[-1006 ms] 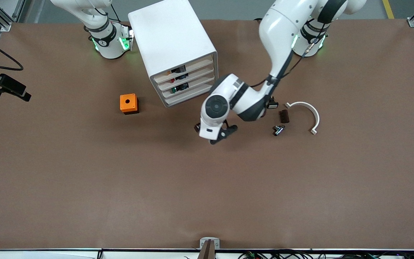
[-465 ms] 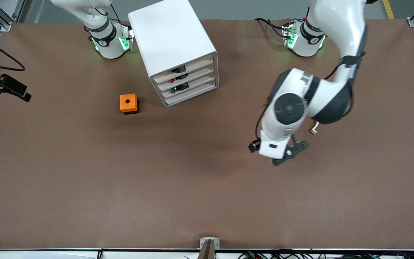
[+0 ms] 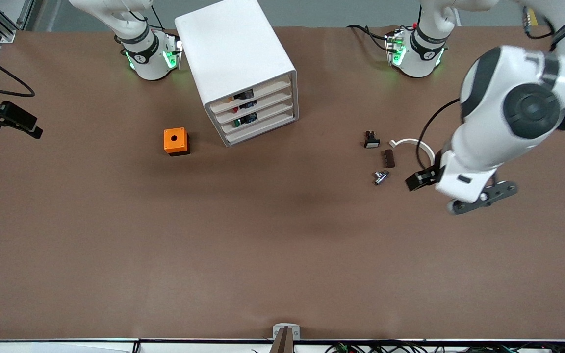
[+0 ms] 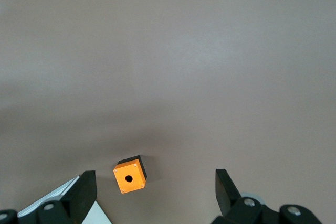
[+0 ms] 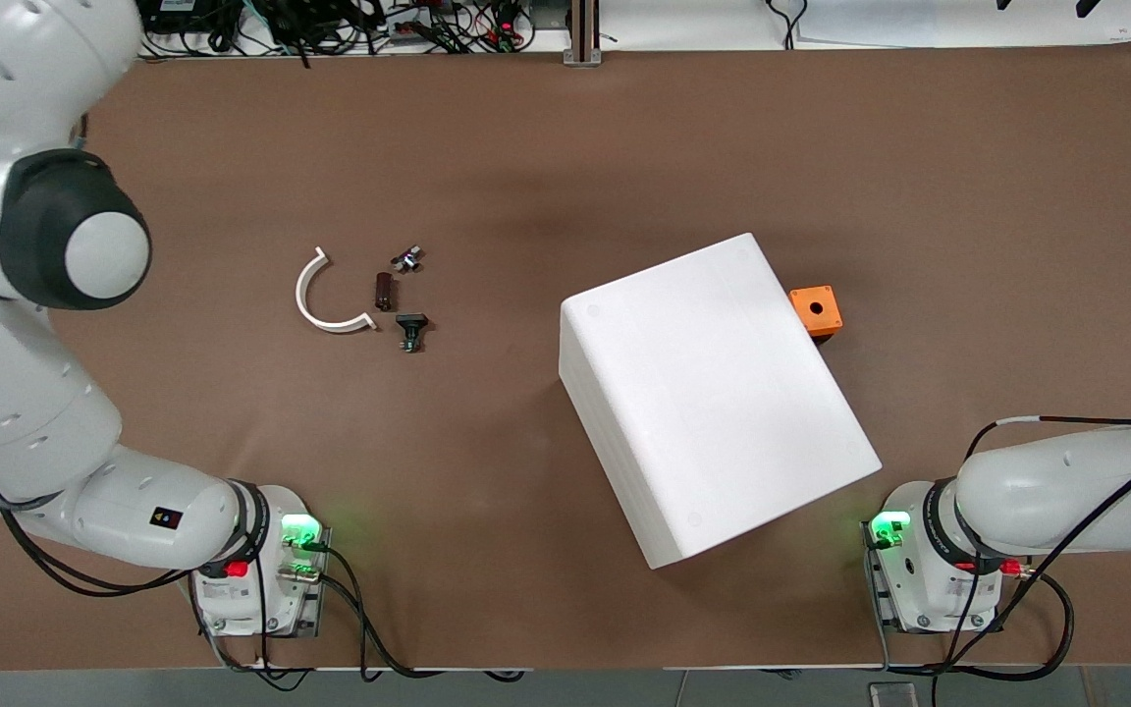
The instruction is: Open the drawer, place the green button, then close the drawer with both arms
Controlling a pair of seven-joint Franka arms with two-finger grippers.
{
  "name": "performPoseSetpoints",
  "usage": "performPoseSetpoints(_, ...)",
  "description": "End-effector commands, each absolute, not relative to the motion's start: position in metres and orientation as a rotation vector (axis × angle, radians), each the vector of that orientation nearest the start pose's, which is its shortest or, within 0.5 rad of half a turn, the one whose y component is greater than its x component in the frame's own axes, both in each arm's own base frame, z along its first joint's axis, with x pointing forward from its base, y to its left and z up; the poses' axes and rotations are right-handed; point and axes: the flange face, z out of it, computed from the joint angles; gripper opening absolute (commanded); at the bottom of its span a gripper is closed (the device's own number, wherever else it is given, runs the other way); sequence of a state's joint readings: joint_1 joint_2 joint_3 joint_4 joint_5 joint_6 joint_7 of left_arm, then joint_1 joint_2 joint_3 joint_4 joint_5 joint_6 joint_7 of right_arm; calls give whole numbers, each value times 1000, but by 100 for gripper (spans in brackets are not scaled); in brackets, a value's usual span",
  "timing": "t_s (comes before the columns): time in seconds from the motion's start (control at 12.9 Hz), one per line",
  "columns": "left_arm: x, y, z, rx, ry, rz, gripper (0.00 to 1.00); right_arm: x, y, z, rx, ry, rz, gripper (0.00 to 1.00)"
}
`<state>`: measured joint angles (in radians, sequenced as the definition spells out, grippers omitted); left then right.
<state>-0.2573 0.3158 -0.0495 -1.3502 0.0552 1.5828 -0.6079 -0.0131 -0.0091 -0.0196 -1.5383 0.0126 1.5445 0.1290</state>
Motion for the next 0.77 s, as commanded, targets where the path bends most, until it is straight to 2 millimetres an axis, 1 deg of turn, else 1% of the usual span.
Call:
performPoseSetpoints(0.0,595,-144,585,-3048,-360,76,100,545,-17,647,-3154,229,-40,100)
performPoseSetpoints(0.08,590,-123,600,-3064,-304,65,100,545,-17,647,-3155,229,-38,100)
performPoseSetpoints(0.23,578,-100,623,-3075,-252,62,100,545,-16,647,-3156,227,-41,100)
performPoseSetpoints(0.31,572,-94,630,-3078,-239,66,100,545,-17,647,-3156,229,-41,100)
performPoseSetpoints(0.39,566,-90,633,-3080,-213,70,100,545,-17,646,-3156,229,-38,100)
performPoseSetpoints(0.46,554,-80,636,-3090,-202,68,100,545,-17,647,-3158,230,-41,100)
performPoseSetpoints(0.62,532,-62,634,-3115,-216,56,100,545,-17,646,-3158,229,-38,100)
performPoseSetpoints(0.7,525,-58,635,-3115,-197,56,100,545,-17,647,-3157,229,-43,100)
